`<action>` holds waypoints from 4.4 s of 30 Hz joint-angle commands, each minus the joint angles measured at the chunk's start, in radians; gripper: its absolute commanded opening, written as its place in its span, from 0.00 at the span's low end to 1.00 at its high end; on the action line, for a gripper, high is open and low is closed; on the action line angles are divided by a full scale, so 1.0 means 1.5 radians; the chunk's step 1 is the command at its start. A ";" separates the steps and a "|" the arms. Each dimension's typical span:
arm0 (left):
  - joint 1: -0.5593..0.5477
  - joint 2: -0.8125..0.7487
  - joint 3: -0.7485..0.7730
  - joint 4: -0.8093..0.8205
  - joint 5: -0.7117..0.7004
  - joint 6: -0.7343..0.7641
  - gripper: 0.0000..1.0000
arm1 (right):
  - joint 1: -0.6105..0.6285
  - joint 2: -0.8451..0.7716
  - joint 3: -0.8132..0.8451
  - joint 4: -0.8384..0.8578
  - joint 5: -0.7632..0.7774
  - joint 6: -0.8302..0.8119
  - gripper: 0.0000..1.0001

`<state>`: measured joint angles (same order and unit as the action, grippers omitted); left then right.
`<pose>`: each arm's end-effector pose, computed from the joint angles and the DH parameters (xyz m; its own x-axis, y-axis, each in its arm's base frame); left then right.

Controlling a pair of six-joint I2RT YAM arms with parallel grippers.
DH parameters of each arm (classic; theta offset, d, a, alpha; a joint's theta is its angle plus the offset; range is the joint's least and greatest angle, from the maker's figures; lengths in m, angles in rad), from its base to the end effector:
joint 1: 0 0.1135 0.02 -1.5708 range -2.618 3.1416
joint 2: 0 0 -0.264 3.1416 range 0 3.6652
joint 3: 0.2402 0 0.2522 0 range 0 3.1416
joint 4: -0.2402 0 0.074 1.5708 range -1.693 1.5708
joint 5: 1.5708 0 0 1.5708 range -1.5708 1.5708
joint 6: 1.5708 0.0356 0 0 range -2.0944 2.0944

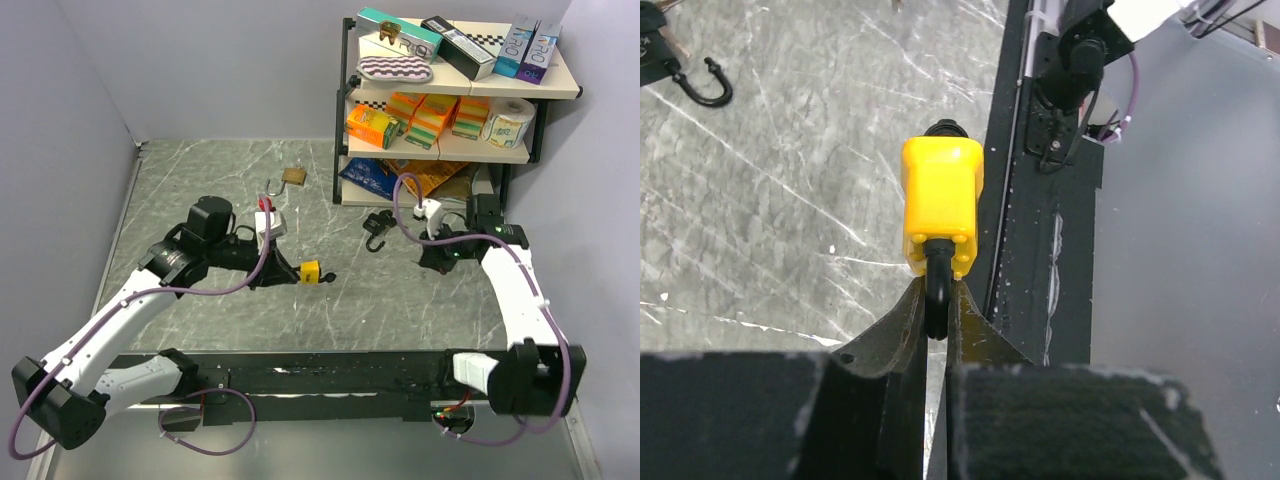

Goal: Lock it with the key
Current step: Place the key at the center of the board, then adjust the lock.

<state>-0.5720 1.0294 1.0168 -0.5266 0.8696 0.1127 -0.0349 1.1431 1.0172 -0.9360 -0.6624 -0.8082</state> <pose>0.1642 -0.1381 0.3469 -0.3277 0.2973 -0.8968 0.9434 0.1551 -0.2933 0.2114 0.0145 0.2933 -0.4063 -0.5563 -0.7249 -0.8189 0.5736 0.0187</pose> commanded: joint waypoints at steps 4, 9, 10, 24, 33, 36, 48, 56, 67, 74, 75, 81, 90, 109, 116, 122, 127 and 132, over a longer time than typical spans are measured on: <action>-0.014 -0.004 -0.019 0.092 -0.012 -0.037 0.01 | -0.071 0.117 -0.039 0.131 0.111 -0.056 0.00; -0.014 0.000 -0.039 0.102 -0.019 -0.039 0.01 | -0.064 0.195 -0.021 0.173 0.088 0.012 0.00; -0.014 0.001 -0.044 0.099 -0.023 -0.038 0.01 | -0.061 0.218 -0.017 0.176 0.087 0.021 0.00; -0.014 0.007 -0.078 0.094 -0.036 -0.040 0.01 | -0.036 0.335 0.019 0.209 0.091 0.081 0.14; -0.014 0.016 -0.079 0.086 -0.010 -0.052 0.01 | -0.035 0.264 0.020 0.175 0.057 0.064 0.57; -0.014 0.021 -0.068 0.073 0.022 -0.065 0.01 | -0.032 0.188 0.016 0.149 -0.020 0.056 0.80; -0.018 0.032 -0.018 0.034 0.193 -0.083 0.01 | 0.222 -0.177 -0.030 0.128 -0.219 -0.047 0.99; -0.059 0.047 0.036 -0.013 0.226 -0.025 0.01 | 0.382 -0.250 -0.052 0.156 -0.163 -0.129 0.99; -0.081 0.061 0.052 -0.007 0.244 -0.039 0.01 | 0.564 -0.238 -0.051 0.257 -0.018 -0.065 0.98; -0.087 0.060 0.051 -0.012 0.238 -0.032 0.01 | 0.591 -0.215 -0.026 0.270 -0.009 -0.056 0.80; -0.087 0.059 0.050 -0.011 0.236 -0.033 0.01 | 0.597 -0.214 -0.022 0.269 -0.011 -0.051 0.78; -0.087 0.057 0.045 -0.014 0.236 -0.026 0.01 | 0.616 -0.215 -0.013 0.235 -0.018 -0.058 0.78; -0.087 0.054 0.038 0.001 0.244 -0.046 0.01 | 0.627 -0.237 -0.043 0.154 -0.028 -0.106 0.89; -0.096 0.058 0.025 0.010 0.232 -0.049 0.01 | 0.642 -0.213 0.014 0.227 -0.051 -0.009 0.74; -0.099 0.063 0.028 0.011 0.226 -0.048 0.01 | 0.645 -0.211 0.016 0.231 -0.063 -0.001 0.68; -0.111 0.066 0.033 0.005 0.229 -0.041 0.01 | 0.649 -0.203 0.014 0.240 -0.061 -0.014 0.60; -0.124 0.069 0.035 -0.001 0.227 -0.031 0.01 | 0.653 -0.197 0.018 0.244 -0.057 -0.022 0.58; -0.136 0.079 0.039 0.001 0.223 -0.031 0.01 | 0.657 -0.189 0.024 0.253 -0.058 -0.016 0.55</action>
<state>-0.7509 1.1374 1.0447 -0.5663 1.1576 0.0422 0.9417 0.8486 1.0008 -0.6319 -0.7490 -0.8234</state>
